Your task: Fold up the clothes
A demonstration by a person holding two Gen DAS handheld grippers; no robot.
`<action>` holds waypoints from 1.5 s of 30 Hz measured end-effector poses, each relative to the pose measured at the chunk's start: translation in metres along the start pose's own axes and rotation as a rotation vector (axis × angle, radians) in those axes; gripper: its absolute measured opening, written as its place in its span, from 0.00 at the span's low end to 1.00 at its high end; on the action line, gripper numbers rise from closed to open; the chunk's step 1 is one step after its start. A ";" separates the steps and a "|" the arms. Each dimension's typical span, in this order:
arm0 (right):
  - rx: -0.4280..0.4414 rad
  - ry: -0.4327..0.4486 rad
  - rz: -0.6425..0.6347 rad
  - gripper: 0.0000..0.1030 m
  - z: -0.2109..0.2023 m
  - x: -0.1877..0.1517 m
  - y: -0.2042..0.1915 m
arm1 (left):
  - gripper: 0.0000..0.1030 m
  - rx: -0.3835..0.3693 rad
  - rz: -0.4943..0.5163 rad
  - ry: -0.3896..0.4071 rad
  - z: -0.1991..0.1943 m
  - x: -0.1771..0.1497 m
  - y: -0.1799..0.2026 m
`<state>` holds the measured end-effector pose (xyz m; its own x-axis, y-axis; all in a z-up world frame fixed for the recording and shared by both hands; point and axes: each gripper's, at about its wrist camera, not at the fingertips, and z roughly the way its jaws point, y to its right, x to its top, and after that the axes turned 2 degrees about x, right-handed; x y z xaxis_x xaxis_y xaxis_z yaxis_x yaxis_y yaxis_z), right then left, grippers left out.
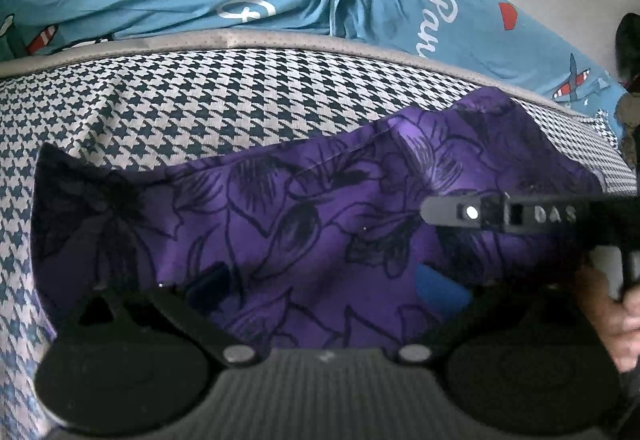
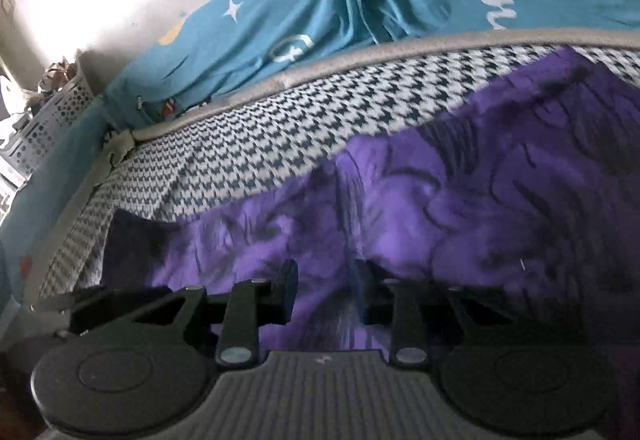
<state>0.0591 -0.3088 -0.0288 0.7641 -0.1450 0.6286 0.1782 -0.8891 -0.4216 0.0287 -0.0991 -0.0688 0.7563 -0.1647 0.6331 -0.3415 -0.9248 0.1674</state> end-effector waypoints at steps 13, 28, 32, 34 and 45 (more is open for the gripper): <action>-0.074 0.016 -0.050 0.28 -0.035 -0.048 -0.015 | 1.00 -0.010 -0.036 0.013 -0.015 -0.013 -0.019; -0.125 0.045 -0.056 0.28 -0.064 -0.087 -0.025 | 1.00 -0.007 -0.055 0.071 -0.045 -0.046 -0.019; -0.141 0.052 -0.070 0.28 -0.069 -0.094 -0.029 | 1.00 0.007 -0.083 0.095 -0.055 -0.049 -0.026; -0.144 0.055 -0.068 0.28 -0.070 -0.096 -0.029 | 1.00 0.021 -0.092 0.108 -0.060 -0.050 -0.029; -0.171 0.062 -0.108 0.28 -0.079 -0.108 -0.039 | 1.00 0.055 -0.179 0.170 -0.089 -0.057 -0.060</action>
